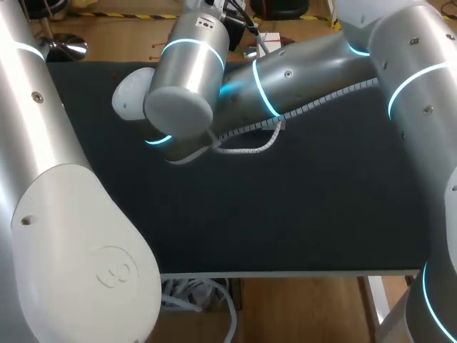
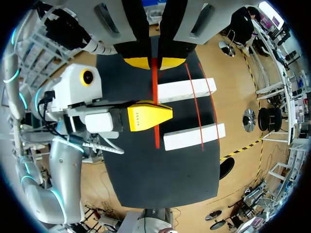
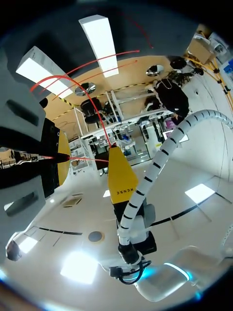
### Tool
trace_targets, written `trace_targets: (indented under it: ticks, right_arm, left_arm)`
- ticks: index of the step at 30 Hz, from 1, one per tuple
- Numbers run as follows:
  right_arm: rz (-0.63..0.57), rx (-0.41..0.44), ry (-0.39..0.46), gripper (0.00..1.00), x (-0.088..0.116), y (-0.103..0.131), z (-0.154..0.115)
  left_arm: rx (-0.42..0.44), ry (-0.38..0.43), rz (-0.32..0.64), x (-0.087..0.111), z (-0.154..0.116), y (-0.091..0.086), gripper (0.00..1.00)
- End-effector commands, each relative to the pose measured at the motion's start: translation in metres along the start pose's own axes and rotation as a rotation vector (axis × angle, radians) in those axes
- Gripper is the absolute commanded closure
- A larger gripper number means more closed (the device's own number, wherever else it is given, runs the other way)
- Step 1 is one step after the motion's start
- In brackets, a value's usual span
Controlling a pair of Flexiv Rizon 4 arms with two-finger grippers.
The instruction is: Grab the tape and strap the tape.
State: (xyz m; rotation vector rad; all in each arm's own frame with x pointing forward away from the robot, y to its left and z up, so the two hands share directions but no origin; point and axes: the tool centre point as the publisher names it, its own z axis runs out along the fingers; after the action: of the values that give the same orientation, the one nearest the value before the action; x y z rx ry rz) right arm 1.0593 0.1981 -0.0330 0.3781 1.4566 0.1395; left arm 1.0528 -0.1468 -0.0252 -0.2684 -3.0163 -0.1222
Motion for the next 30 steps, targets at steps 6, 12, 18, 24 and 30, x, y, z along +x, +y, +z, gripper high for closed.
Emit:
trace_targets:
  ticks: [6,12,18,24,30]
  right_arm:
    - [-0.01,0.012,0.004,1.0,-0.0047,-0.0047,-0.0013]
    - [-0.011,0.015,0.002,1.0,-0.005,-0.0055,-0.0018]
    - [-0.012,0.014,0.007,1.0,-0.0031,-0.0035,-0.0028]
    - [-0.016,0.017,0.015,1.0,-0.0014,-0.0041,-0.0042]
    - [-0.011,0.021,0.015,1.0,-0.001,-0.0026,-0.0053]
  left_arm:
    - [-0.005,0.007,0.0,-0.0024,-0.0022,-0.0012,1.0]
    - [-0.005,0.007,0.0,-0.0024,-0.0022,-0.0012,1.0]
    - [-0.005,0.007,0.0,-0.0024,-0.0022,-0.0012,1.0]
    - [-0.005,0.007,0.0,-0.0024,-0.0022,-0.0012,1.0]
    - [-0.005,0.007,0.0,-0.0024,-0.0022,-0.0012,1.0]
